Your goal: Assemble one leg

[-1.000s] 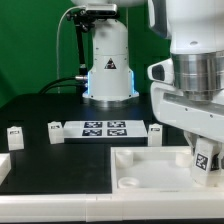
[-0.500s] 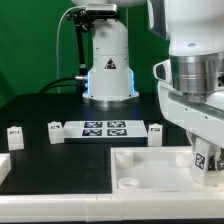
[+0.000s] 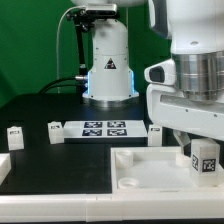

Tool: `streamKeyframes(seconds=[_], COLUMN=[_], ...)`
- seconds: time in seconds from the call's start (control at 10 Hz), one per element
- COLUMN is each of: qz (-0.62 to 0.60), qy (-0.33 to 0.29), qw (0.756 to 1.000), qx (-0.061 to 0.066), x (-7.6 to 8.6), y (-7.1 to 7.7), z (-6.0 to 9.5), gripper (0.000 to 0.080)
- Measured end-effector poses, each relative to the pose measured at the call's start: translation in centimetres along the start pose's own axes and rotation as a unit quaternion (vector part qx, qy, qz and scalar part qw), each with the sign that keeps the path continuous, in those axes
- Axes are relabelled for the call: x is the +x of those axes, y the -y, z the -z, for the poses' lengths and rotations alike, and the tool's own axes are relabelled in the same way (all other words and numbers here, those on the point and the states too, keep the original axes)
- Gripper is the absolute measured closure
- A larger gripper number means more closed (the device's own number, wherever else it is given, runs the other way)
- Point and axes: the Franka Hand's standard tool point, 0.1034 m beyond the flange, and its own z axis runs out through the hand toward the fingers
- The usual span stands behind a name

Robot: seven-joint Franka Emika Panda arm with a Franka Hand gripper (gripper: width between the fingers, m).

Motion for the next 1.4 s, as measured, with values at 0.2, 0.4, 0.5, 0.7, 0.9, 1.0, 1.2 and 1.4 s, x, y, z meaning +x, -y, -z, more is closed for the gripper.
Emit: streamKeyframes(seconds=[0.2,0.4,0.5,0.7,0.9,1.0,1.2,1.4], qz=[0.124,0.226,0.300,0.386,0.439,0.438,0.438,0.424], qy=[0.000,-0.002,-0.005,-0.006,-0.005,-0.005,-0.006,-0.006], qw=[0.992,0.974,0.954,0.922,0.898,0.899,0.899,0.905], qx=[0.000,-0.004,-0.010,-0.015,-0.016,-0.016,-0.017,-0.018], x=[0.02,0.01,0.11,0.22,0.31,0.31,0.45,0.55], y=[-0.01,-0.01,-0.08,-0.19,-0.30,-0.31,-0.44,-0.56], z=[0.00,0.00,0.02,0.02,0.01,0.00,0.01,-0.01], gripper=[0.0151,0.0151,0.0150,0.0150,0.0150,0.0270,0.0412,0.0508])
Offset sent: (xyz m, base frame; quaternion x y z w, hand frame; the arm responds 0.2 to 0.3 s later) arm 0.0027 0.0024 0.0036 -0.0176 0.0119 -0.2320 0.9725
